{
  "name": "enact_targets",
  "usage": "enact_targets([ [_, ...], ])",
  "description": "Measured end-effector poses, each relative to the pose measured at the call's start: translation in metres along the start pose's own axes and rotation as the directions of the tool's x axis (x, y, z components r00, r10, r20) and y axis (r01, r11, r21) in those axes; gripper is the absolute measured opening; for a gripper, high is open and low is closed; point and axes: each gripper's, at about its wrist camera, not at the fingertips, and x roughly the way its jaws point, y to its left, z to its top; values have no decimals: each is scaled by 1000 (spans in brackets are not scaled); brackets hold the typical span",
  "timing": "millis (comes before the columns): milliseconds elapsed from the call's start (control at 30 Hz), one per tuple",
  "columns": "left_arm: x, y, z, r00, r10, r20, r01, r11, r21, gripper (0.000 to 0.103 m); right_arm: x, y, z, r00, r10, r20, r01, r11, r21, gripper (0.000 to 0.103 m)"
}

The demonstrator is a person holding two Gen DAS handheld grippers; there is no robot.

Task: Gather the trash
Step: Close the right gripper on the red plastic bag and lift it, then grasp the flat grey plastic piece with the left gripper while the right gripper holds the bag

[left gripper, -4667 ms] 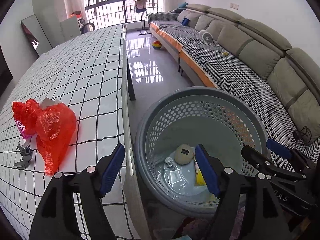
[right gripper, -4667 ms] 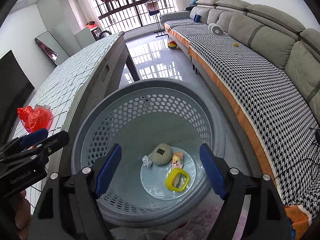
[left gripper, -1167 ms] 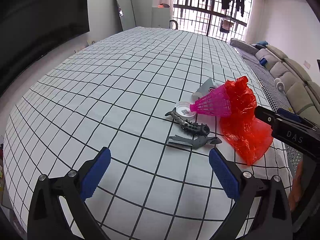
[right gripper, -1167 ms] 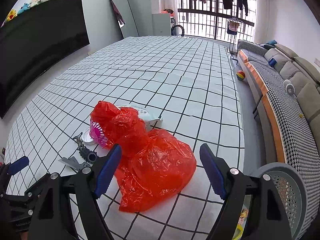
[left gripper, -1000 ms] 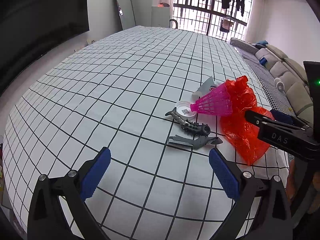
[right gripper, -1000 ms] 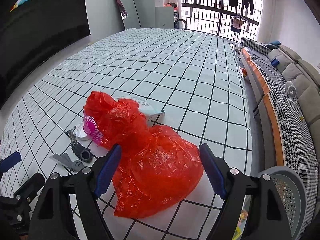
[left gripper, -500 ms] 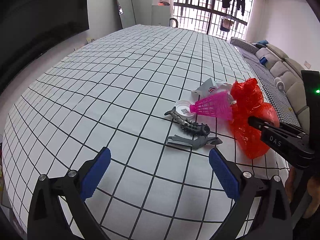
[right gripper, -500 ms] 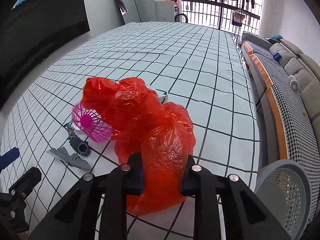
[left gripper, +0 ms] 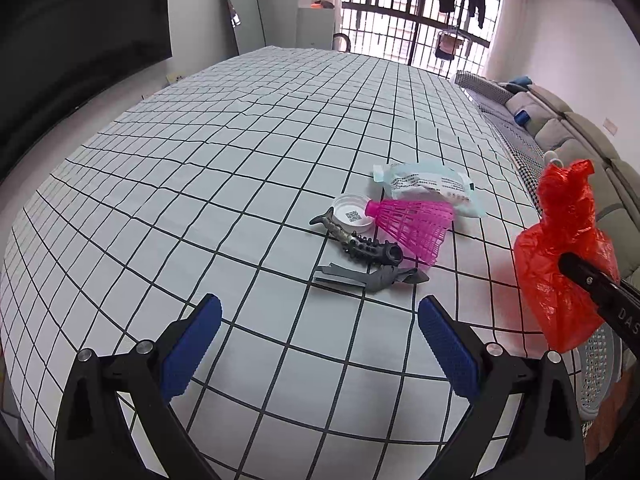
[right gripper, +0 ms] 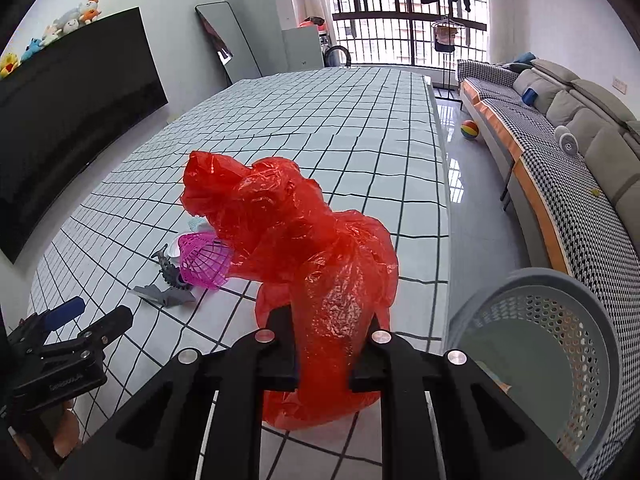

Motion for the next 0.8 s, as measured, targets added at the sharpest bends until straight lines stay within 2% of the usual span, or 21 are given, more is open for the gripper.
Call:
enact_targets([
  [167, 11, -4, 4, 999, -7, -31, 6, 1000, -12, 97, -19, -6, -15, 1000, 5, 13, -5, 1000, 16, 14],
  [367, 21, -17, 10, 999, -6, -44, 6, 1000, -8, 97, -24, -12, -22, 999, 32, 8, -33, 999, 29, 14],
  [600, 35, -27, 20, 998, 20, -61, -21, 1000, -14, 97, -25, -20, -22, 999, 52, 12, -53, 997, 50, 14],
  [800, 42, -17, 18, 994, 60, -90, -63, 998, -30, 97, -26, -21, -22, 998, 53, 13, -54, 997, 58, 14],
])
